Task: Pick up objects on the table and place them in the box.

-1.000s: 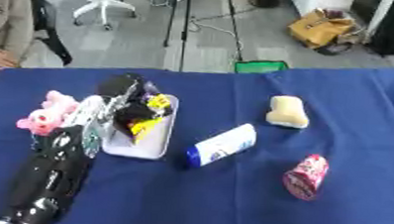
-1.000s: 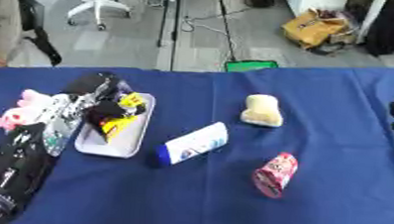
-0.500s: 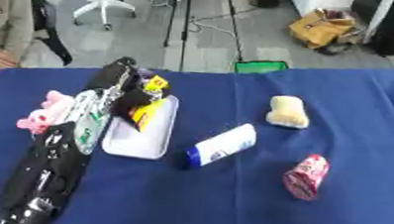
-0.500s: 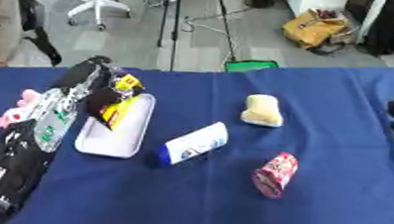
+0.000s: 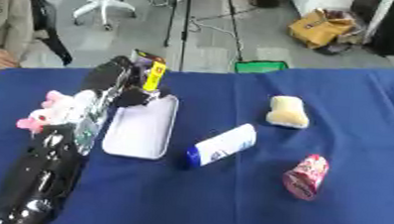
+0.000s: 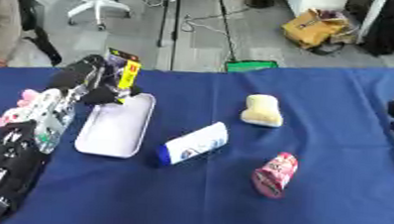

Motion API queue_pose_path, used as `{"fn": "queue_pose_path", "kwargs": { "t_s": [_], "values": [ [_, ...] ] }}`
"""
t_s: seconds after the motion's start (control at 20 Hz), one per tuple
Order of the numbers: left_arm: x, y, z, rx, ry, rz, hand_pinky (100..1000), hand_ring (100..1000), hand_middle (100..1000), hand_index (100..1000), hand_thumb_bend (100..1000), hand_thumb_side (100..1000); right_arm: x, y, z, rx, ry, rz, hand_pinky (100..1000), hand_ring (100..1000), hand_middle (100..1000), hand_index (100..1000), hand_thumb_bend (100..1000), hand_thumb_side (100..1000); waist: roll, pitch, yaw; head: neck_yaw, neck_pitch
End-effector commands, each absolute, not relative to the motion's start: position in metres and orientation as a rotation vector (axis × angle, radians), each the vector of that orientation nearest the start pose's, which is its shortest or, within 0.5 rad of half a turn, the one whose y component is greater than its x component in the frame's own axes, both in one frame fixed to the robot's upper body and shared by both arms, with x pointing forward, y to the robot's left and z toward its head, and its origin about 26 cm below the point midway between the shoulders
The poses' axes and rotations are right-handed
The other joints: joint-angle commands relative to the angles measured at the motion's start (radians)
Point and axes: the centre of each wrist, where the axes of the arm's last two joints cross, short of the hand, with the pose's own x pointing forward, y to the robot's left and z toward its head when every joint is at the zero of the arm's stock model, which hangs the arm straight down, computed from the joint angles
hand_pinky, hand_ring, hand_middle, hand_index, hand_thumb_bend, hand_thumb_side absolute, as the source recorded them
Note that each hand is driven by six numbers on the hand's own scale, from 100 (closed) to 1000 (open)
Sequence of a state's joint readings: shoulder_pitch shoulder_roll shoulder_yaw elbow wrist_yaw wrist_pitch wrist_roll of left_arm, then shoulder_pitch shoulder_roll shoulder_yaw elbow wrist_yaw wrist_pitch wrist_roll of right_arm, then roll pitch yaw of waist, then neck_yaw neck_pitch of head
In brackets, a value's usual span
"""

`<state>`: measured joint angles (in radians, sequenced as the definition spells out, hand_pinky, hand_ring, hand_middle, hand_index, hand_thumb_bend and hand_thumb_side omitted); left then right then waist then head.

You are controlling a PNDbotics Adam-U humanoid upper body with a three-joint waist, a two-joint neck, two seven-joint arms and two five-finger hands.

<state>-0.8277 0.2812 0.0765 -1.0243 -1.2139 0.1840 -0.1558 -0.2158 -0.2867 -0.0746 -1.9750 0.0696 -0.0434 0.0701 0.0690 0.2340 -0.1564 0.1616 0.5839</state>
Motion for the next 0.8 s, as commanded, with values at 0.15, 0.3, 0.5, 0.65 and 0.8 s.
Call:
{"fn": "queue_pose_path", "kwargs": {
  "t_s": [0.15,0.3,0.5,0.65,0.8],
  "values": [
    [0.4685,0.2739,0.171,1.279,-1.258,-0.996,909,902,948,968,1000,793,0.2913,-0.2843,0.1841,-0.267,-2.238,0.406,878,876,795,851,100,547,0.001,-0.027,-0.001,-0.003,-0.004],
    [0.4689,0.2744,0.1689,1.28,-1.245,-1.003,913,904,950,967,1000,784,0.2913,-0.2842,0.1841,-0.266,-2.237,0.407,878,876,795,851,100,547,0.002,-0.027,-0.001,-0.004,-0.003],
    [0.469,0.2748,0.1666,1.273,-1.229,-1.016,912,904,946,962,1000,780,0.2914,-0.2843,0.1841,-0.266,-2.238,0.406,878,875,795,851,100,546,0.001,-0.027,0.0,-0.005,-0.003],
    [0.4689,0.2751,0.166,1.263,-1.224,-1.026,911,901,938,960,1000,778,0.2914,-0.2843,0.1842,-0.266,-2.238,0.406,878,875,795,851,100,546,0.001,-0.027,0.0,-0.005,-0.003],
    [0.4689,0.2752,0.1675,1.26,-1.226,-1.026,908,892,916,953,1000,778,0.2914,-0.2844,0.1842,-0.266,-2.239,0.405,878,875,794,851,100,545,0.001,-0.027,0.0,-0.005,-0.003]
  ]
}}
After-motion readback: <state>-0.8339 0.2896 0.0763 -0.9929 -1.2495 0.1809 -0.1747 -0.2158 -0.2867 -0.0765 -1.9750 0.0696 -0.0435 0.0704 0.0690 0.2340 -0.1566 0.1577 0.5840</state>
